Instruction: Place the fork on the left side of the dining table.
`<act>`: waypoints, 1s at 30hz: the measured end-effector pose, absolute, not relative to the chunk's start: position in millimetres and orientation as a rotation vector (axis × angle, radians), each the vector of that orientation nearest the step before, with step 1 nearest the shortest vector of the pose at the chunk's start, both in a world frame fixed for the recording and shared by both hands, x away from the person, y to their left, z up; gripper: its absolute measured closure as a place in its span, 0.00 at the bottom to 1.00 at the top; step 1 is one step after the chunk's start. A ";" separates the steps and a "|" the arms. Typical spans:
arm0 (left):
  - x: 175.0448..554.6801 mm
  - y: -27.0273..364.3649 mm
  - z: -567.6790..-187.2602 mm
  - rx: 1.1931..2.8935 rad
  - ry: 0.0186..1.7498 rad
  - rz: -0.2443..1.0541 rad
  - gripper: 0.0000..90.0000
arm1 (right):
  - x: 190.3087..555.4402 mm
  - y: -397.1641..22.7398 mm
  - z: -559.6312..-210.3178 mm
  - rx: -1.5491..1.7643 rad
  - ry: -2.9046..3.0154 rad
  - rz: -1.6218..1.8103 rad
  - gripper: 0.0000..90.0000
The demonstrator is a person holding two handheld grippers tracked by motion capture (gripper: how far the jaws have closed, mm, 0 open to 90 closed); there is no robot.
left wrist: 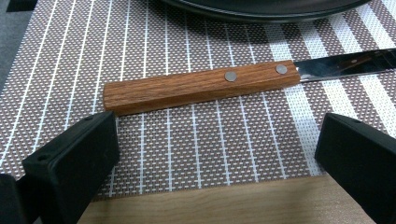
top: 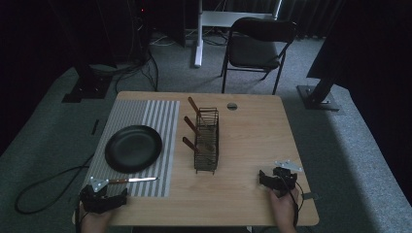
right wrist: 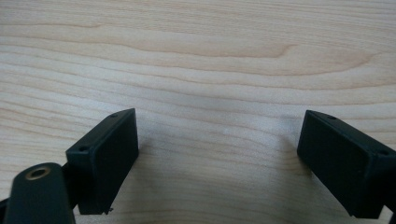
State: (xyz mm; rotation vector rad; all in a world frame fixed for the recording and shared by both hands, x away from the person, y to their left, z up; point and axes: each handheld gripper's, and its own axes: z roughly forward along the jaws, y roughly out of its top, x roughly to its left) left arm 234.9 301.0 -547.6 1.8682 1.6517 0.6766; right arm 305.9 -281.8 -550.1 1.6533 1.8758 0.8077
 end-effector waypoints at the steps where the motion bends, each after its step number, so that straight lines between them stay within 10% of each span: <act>1: 235.2 301.2 -547.1 1.873 1.652 0.671 0.00 | 305.6 -281.8 -550.2 1.654 1.873 0.808 0.14; 30: 229.2 303.5 -539.7 1.870 1.603 0.647 0.01 | 304.8 -281.1 -550.2 1.664 1.864 0.804 0.14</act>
